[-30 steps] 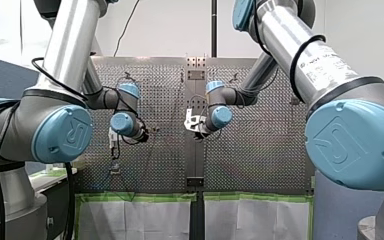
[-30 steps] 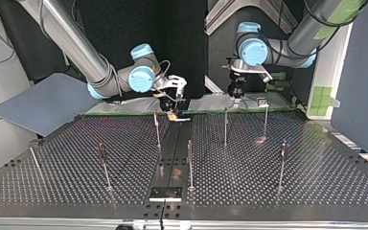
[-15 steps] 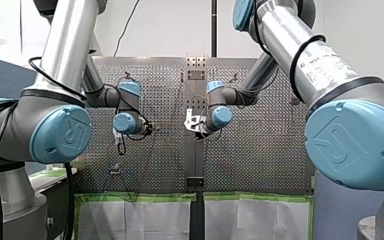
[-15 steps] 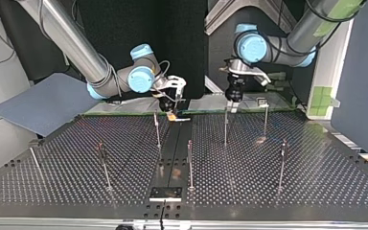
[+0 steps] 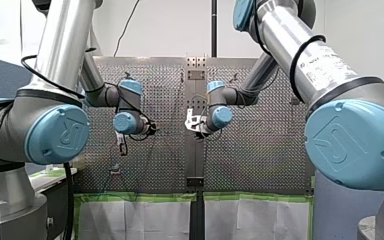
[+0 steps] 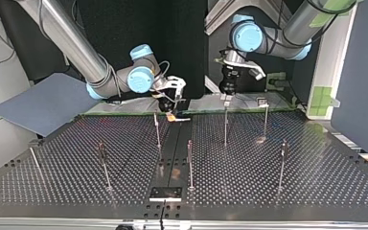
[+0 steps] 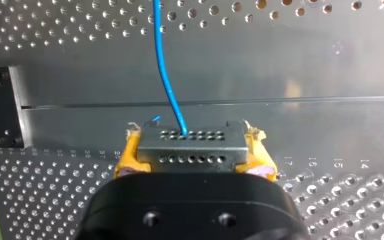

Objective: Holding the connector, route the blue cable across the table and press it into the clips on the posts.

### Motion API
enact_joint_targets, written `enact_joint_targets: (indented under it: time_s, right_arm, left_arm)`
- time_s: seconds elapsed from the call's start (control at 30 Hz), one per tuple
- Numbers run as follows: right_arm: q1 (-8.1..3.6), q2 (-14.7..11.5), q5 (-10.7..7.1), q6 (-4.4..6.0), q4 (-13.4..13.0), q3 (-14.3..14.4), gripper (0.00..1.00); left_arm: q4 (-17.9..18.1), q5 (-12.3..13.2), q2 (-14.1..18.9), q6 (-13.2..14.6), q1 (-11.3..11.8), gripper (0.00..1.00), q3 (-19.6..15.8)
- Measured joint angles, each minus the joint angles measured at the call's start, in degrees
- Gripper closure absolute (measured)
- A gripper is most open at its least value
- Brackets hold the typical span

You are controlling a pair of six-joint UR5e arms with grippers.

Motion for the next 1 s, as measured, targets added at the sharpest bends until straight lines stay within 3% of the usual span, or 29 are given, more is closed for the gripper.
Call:
enact_joint_targets:
  time_s: [0.13,0.37,0.57,0.77,1.0]
  right_arm:
    - [0.00,0.00,-0.03,0.04,-0.04,-0.02,1.00]
    - [-0.38,-0.06,-0.24,0.07,0.01,-0.03,1.00]
    - [-0.86,-0.16,-0.34,0.07,0.10,-0.06,1.00]
    - [-1.00,-0.20,-0.35,0.07,0.05,-0.09,1.00]
    - [-1.01,-0.21,-0.35,0.07,0.03,-0.10,1.00]
  left_arm:
    - [0.39,-2.12,-0.35,-1.57,-2.45,0.00,1.77]
    - [-2.33,-5.21,-3.94,-2.40,-6.96,0.00,6.34]
    - [-3.35,-6.45,-6.00,-2.41,-7.24,0.00,8.52]
    - [-3.86,-5.87,-6.58,-2.62,-7.18,0.00,10.04]
    - [-5.44,-5.46,-9.40,-2.68,-7.39,0.00,13.12]
